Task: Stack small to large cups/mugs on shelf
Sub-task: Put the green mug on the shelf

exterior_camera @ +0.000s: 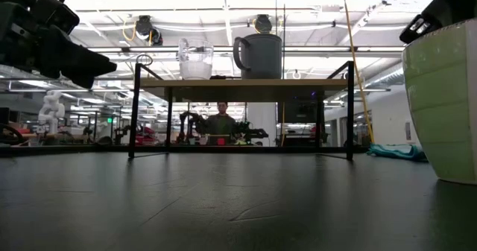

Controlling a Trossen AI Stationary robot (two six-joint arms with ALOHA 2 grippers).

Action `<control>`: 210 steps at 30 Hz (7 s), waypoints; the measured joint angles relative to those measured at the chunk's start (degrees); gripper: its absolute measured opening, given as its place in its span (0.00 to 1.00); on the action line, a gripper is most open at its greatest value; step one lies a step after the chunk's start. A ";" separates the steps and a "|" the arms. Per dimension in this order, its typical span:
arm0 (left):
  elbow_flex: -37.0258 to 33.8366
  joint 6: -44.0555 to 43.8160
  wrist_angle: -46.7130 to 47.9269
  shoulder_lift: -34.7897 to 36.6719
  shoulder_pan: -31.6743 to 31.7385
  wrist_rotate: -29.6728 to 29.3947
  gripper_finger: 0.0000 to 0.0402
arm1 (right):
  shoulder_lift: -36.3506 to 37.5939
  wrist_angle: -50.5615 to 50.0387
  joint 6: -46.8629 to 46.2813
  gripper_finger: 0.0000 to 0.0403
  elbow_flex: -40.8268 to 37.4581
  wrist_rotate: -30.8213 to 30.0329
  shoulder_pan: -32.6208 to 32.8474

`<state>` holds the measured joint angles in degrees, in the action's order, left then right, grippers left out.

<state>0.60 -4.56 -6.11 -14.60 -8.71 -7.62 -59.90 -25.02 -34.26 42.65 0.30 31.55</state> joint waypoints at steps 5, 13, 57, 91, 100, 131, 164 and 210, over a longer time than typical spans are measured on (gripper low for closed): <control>0.00 0.05 0.04 0.00 0.00 0.00 0.28 | -0.27 -1.19 0.33 0.25 0.00 0.02 0.00; 0.00 0.04 0.09 0.01 0.00 0.00 0.28 | -3.66 -1.51 -1.07 0.25 0.00 0.02 -0.46; 0.00 1.07 0.52 0.01 0.00 0.00 0.28 | -8.46 3.85 0.52 0.25 -0.02 1.31 -0.44; 0.00 1.11 2.10 -0.02 -0.04 0.00 0.28 | -8.52 3.56 4.87 0.01 1.41 -2.02 -1.95; 0.00 1.07 2.86 0.01 -0.04 0.04 0.28 | -6.46 7.02 14.00 0.00 3.02 -5.79 -1.97; 0.02 0.83 2.91 0.00 0.00 0.09 0.28 | 31.42 32.95 16.34 0.00 -31.01 -13.60 -1.88; 0.02 1.33 1.99 0.01 -0.04 0.04 0.28 | 35.91 33.82 16.87 0.00 -36.15 -13.57 -1.82; 0.02 4.20 2.04 0.01 0.00 0.00 0.28 | 32.83 8.57 31.99 0.00 -2.35 -12.22 -23.36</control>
<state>0.62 -0.36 -4.07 -14.59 -8.71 -7.61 -27.07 -16.45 -2.27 40.31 -11.92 8.19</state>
